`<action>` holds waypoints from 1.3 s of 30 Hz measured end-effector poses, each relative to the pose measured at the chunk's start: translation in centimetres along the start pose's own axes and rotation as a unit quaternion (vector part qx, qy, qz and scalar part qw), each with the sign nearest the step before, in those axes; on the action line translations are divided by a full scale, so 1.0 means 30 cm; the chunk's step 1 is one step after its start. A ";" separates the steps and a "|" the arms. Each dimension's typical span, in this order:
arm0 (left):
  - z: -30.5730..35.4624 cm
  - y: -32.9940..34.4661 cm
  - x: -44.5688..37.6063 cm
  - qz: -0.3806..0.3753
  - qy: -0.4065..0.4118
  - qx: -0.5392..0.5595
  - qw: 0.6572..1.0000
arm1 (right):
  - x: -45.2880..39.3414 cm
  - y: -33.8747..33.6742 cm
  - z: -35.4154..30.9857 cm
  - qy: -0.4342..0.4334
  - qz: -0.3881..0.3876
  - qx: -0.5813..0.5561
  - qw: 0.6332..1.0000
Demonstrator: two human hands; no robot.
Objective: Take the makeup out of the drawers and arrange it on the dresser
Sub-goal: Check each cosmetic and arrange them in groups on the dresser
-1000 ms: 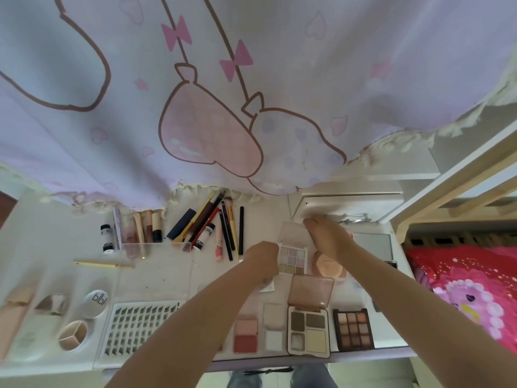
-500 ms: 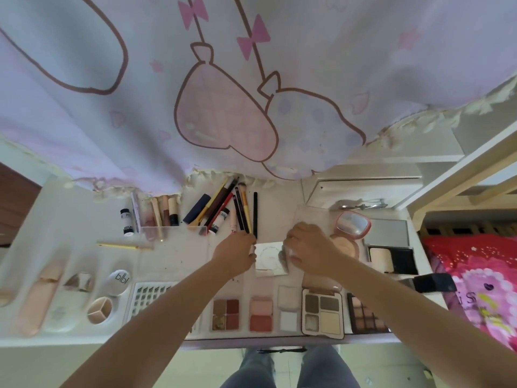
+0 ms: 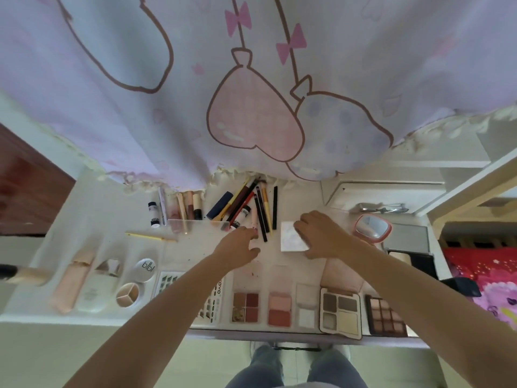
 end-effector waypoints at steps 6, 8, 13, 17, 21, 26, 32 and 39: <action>0.094 -0.140 -0.001 -0.047 0.048 0.263 0.963 | 0.070 -0.246 0.011 0.004 0.112 -0.191 0.975; 0.141 -0.212 0.017 -0.051 0.103 0.332 0.936 | 0.108 -0.346 -0.017 -0.020 0.143 -0.253 0.957; 0.213 -0.349 0.094 -0.022 0.194 0.429 0.882 | 0.213 -0.531 -0.095 -0.066 0.196 -0.284 0.936; 0.249 -0.406 0.136 0.053 0.194 0.463 0.863 | 0.241 -0.592 -0.114 -0.055 0.207 -0.298 0.930; 0.271 -0.430 0.164 0.100 0.197 0.439 0.871 | 0.246 -0.618 -0.135 -0.082 0.244 -0.244 0.935; 0.292 -0.441 0.180 0.082 0.139 0.471 0.867 | 0.256 -0.616 -0.136 -0.079 0.203 -0.252 0.943; 0.317 -0.423 0.197 0.052 0.114 0.484 0.866 | 0.273 -0.629 -0.146 -0.065 0.140 -0.162 0.975; 0.326 -0.395 0.183 0.026 0.058 0.515 0.855 | 0.309 -0.626 -0.145 -0.047 0.196 -0.040 0.979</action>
Point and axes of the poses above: each hand's wrist, its own x-axis away from the middle knuckle, its own y-axis out of the palm, z = x × y, the point moved 2 cm from there along -x, towards the middle knuckle, and after that the axes turned 1 degree about -x, right-handed, at the moved point
